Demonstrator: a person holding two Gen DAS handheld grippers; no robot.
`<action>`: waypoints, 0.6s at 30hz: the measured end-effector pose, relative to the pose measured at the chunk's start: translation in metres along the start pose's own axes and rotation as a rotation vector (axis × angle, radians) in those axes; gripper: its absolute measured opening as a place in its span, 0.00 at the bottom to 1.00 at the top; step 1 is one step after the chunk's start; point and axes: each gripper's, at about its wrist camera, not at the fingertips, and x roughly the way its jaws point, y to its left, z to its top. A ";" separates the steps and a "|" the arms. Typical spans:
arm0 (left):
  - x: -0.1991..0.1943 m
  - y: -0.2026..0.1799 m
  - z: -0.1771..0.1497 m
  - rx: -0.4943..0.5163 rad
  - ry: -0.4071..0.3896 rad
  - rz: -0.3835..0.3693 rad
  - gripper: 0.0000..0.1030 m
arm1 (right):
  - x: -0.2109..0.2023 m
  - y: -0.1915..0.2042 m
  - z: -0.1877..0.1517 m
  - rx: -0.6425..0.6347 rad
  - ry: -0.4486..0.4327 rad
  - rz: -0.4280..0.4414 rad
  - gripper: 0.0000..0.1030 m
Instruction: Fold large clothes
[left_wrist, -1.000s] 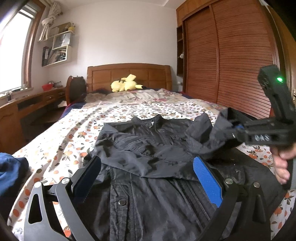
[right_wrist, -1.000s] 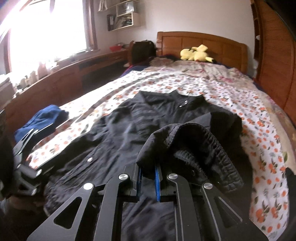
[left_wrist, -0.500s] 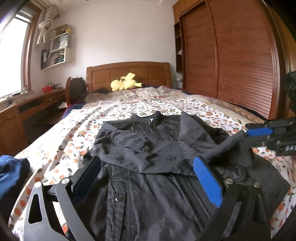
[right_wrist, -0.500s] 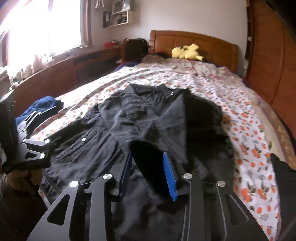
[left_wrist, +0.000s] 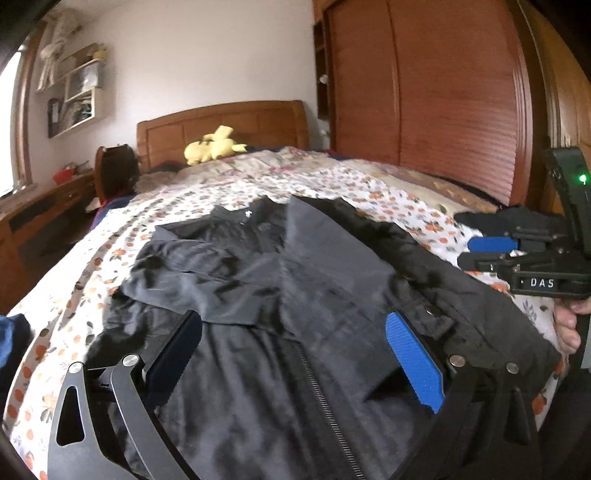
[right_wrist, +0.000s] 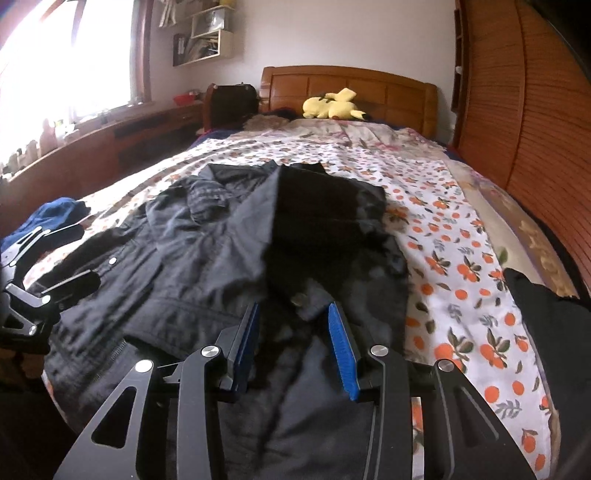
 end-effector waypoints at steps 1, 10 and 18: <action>0.002 -0.006 0.000 0.013 0.008 0.000 0.97 | -0.001 -0.004 -0.003 -0.001 0.001 -0.001 0.36; 0.026 -0.079 -0.004 0.092 0.120 -0.094 0.84 | -0.029 -0.033 -0.023 0.017 -0.032 0.014 0.54; 0.057 -0.133 -0.001 0.229 0.222 -0.122 0.77 | -0.050 -0.054 -0.024 0.074 -0.080 0.033 0.59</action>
